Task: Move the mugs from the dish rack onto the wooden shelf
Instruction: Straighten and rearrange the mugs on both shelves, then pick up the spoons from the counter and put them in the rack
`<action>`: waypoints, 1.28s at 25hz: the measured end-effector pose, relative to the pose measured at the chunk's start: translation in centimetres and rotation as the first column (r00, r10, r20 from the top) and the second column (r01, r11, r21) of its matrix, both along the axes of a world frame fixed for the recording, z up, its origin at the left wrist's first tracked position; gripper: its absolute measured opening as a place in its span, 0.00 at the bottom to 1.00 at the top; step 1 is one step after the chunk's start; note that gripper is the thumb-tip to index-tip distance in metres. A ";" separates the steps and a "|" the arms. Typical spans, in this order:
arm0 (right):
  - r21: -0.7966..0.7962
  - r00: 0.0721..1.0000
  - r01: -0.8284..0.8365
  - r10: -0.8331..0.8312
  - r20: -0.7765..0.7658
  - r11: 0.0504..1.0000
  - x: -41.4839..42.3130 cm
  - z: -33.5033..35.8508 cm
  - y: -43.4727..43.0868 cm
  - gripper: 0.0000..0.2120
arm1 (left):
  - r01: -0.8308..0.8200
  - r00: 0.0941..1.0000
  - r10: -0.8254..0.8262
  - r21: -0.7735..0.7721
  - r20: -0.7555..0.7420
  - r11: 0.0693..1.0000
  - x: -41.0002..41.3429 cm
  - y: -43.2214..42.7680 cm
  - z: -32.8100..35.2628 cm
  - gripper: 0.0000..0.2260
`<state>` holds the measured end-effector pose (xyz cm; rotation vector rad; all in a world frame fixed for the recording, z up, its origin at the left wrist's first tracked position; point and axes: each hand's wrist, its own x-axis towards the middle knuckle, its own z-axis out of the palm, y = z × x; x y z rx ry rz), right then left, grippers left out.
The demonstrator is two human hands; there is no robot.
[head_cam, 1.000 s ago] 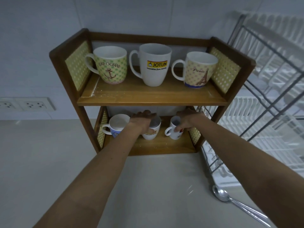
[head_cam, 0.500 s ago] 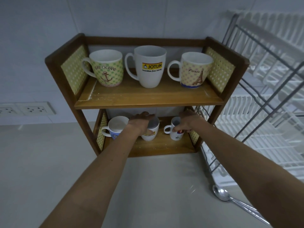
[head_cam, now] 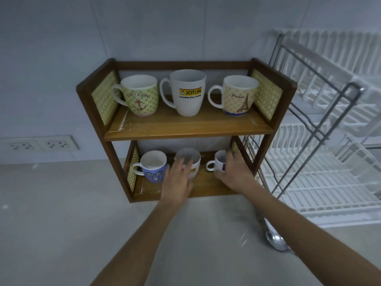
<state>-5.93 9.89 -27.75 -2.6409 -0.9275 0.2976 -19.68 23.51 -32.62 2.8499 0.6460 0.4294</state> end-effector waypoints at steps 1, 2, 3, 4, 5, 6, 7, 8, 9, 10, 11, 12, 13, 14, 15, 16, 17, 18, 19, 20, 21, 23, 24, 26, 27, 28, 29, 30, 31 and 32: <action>0.126 0.999 -0.037 0.036 0.017 0.991 -2.0 -0.8 -1.7 0.34 | 0.000 0.995 0.005 -0.048 0.100 0.999 -1.7 -2.3 -1.1 0.29; 0.204 0.996 -0.081 0.072 0.049 0.976 -3.8 -1.7 -3.7 0.30 | 0.010 0.984 0.005 -0.082 0.177 0.997 -3.1 -4.6 -2.2 0.26; 0.254 0.992 -0.115 0.097 0.082 0.960 -5.1 -2.7 -5.8 0.26 | 0.020 0.974 0.007 -0.117 0.226 0.993 -4.3 -6.9 -3.3 0.24; 0.288 0.989 -0.129 0.102 0.105 0.949 -5.9 -3.4 -7.8 0.22 | 0.040 0.968 0.004 -0.168 0.252 0.985 -5.1 -9.1 -4.0 0.22; 0.312 0.988 -0.134 0.102 0.117 0.941 -6.3 -4.2 -9.9 0.18 | 0.065 0.966 -0.006 -0.218 0.260 0.974 -5.6 -11.5 -4.5 0.21; 0.327 0.987 -0.135 0.099 0.124 0.936 -6.4 -4.8 -11.8 0.14 | 0.090 0.966 -0.023 -0.251 0.256 0.964 -5.7 -13.6 -4.9 0.19; 0.333 0.989 -0.122 0.085 0.123 0.935 -6.3 -5.3 -13.6 0.12 | 0.110 0.969 -0.043 -0.264 0.245 0.958 -5.5 -15.7 -5.2 0.18; 0.328 0.990 -0.099 0.062 0.123 0.939 -6.2 -5.6 -15.4 0.10 | 0.130 0.971 -0.068 -0.270 0.228 0.954 -5.1 -17.8 -5.4 0.17; 0.313 0.991 -0.074 0.036 0.128 0.947 -5.9 -6.0 -17.1 0.09 | 0.153 0.973 -0.096 -0.278 0.208 0.948 -4.6 -19.7 -5.6 0.16; 0.283 0.991 -0.048 0.011 0.134 0.958 -5.4 -6.3 -19.1 0.08 | 0.181 0.973 -0.129 -0.284 0.190 0.942 -3.9 -21.8 -5.6 0.16; 0.251 0.990 -0.024 -0.012 0.140 0.968 -4.8 -6.7 -21.0 0.07 | 0.206 0.970 -0.158 -0.284 0.185 0.936 -3.2 -23.7 -5.5 0.16; 0.229 0.989 0.002 -0.036 0.143 0.973 -4.1 -7.0 -22.8 0.07 | 0.226 0.966 -0.178 -0.281 0.187 0.933 -2.5 -25.4 -5.3 0.16; 0.218 0.988 0.032 -0.064 0.140 0.975 -3.2 -7.2 -24.6 0.06 | 0.243 0.962 -0.194 -0.274 0.192 0.931 -1.7 -27.1 -5.1 0.15; 0.211 0.987 0.061 -0.090 0.130 0.976 -2.2 -7.6 -26.3 0.06 | 0.255 0.958 -0.208 -0.255 0.196 0.933 -0.9 -28.7 -5.0 0.15; 0.194 0.988 0.084 -0.107 0.113 0.977 -1.1 -7.9 -28.1 0.06 | 0.261 0.957 -0.219 -0.230 0.193 0.938 -0.1 -30.4 -4.9 0.15; 0.164 0.991 0.087 -0.103 0.091 0.983 -0.1 -8.4 -29.6 0.07 | 0.256 0.958 -0.219 -0.209 0.183 0.944 0.6 -31.9 -4.9 0.16; 0.126 0.995 0.069 -0.077 0.059 0.990 0.9 -8.9 -30.8 0.07 | 0.239 0.964 -0.207 -0.201 0.167 0.950 1.2 -33.1 -4.9 0.16; 0.086 0.999 0.039 -0.041 0.019 0.996 1.7 -9.4 -31.8 0.07 | 0.216 0.972 -0.192 -0.195 0.137 0.957 1.7 -34.0 -5.0 0.17; 0.049 1.000 0.005 -0.005 -0.020 0.999 2.4 -9.8 -32.5 0.08 | 0.192 0.979 -0.177 -0.167 0.101 0.967 2.0 -34.7 -5.2 0.17; 0.014 0.998 -0.033 0.033 -0.047 0.999 2.9 -10.1 -33.2 0.08 | 0.164 0.986 -0.157 -0.127 0.062 0.978 2.2 -35.5 -5.4 0.17; -0.008 0.996 -0.072 0.071 -0.060 0.997 3.3 -10.4 -33.5 0.09 | 0.137 0.990 -0.135 -0.090 0.036 0.986 2.3 -36.0 -5.6 0.17; -0.007 0.988 -0.139 0.138 -0.072 0.990 3.8 -10.7 -33.7 0.11 | 0.090 0.996 -0.089 -0.066 0.023 0.994 2.3 -36.5 -5.9 0.15; -0.004 0.983 -0.172 0.171 -0.072 0.985 3.9 -10.7 -33.7 0.12 | 0.069 0.997 -0.067 -0.067 0.027 0.995 2.3 -36.6 -6.0 0.13; -0.023 0.964 -0.257 0.255 -0.071 0.966 4.2 -10.6 -33.4 0.11 | 0.029 0.999 -0.027 -0.060 0.023 0.998 1.9 -36.8 -6.0 0.09; -0.030 0.954 -0.292 0.289 -0.080 0.956 4.3 -10.6 -33.2 0.11 | 0.014 1.000 -0.013 -0.054 0.019 0.998 1.6 -36.8 -6.1 0.05; -0.023 0.946 -0.313 0.310 -0.098 0.949 4.3 -10.5 -33.0 0.09 | -0.004 1.000 0.006 -0.060 0.022 0.998 1.1 -36.8 -6.3 0.05; -0.009 0.941 -0.318 0.314 -0.126 0.948 4.2 -10.4 -32.9 0.08 | -0.033 0.999 0.035 -0.084 0.027 0.996 0.7 -36.8 -6.5 0.07; 0.002 0.938 -0.312 0.308 -0.161 0.950 4.2 -10.4 -32.8 0.06 | -0.084 0.995 0.089 -0.116 0.036 0.990 0.3 -36.7 -6.7 0.07; 0.006 0.935 -0.300 0.295 -0.199 0.954 4.2 -10.3 -32.6 0.05 | -0.157 0.986 0.164 -0.149 0.037 0.976 0.0 -36.5 -6.8 0.07; 0.000 0.930 -0.293 0.285 -0.232 0.956 4.2 -10.2 -32.4 0.05 | -0.233 0.971 0.237 -0.178 0.001 0.956 -0.1 -36.2 -6.8 0.07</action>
